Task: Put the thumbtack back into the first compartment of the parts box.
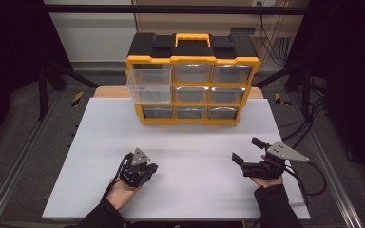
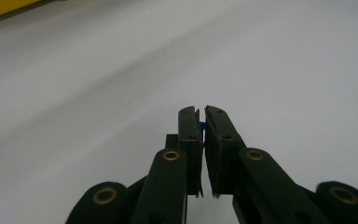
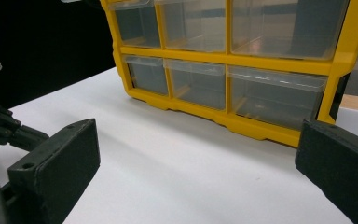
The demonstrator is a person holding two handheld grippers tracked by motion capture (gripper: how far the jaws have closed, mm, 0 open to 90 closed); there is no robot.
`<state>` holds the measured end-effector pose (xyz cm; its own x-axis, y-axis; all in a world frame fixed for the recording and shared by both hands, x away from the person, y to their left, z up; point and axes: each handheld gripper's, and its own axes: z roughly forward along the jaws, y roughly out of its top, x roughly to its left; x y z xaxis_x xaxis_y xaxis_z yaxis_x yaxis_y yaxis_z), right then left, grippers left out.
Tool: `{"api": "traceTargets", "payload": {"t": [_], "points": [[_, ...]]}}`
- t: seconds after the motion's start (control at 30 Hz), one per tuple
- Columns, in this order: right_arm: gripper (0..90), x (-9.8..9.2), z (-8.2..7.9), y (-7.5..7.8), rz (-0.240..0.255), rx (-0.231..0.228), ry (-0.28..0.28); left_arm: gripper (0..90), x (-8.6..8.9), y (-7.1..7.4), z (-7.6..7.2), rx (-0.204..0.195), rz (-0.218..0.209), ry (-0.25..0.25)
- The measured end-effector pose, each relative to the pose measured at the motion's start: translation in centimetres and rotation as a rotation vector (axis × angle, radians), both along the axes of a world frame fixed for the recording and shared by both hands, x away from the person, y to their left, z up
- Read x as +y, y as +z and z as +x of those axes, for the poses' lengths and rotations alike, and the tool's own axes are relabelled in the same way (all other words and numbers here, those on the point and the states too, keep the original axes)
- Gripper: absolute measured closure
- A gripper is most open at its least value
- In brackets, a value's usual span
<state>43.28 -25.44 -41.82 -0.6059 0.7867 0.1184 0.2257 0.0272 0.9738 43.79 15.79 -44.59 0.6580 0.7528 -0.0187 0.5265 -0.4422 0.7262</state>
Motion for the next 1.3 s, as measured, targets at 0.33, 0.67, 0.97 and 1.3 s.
{"api": "traceTargets", "payload": {"t": [0.33,0.67,0.97,1.3], "points": [[0.4,0.1,0.0,-0.1,-0.003,0.006,-0.002,85.0,0.9,1.3,0.2,-0.017,-0.007,-0.006],[0.4,0.1,0.0,-0.1,-0.002,0.010,-0.002,85.0,2.1,3.0,0.5,-0.052,-0.019,0.002],[0.4,0.1,0.0,-0.1,-0.007,0.012,-0.002,85.0,2.9,4.2,0.7,-0.069,-0.034,0.007],[0.4,0.1,0.1,-0.1,-0.007,0.009,-0.007,85.0,2.6,5.7,0.9,-0.096,-0.022,-0.018]]}}
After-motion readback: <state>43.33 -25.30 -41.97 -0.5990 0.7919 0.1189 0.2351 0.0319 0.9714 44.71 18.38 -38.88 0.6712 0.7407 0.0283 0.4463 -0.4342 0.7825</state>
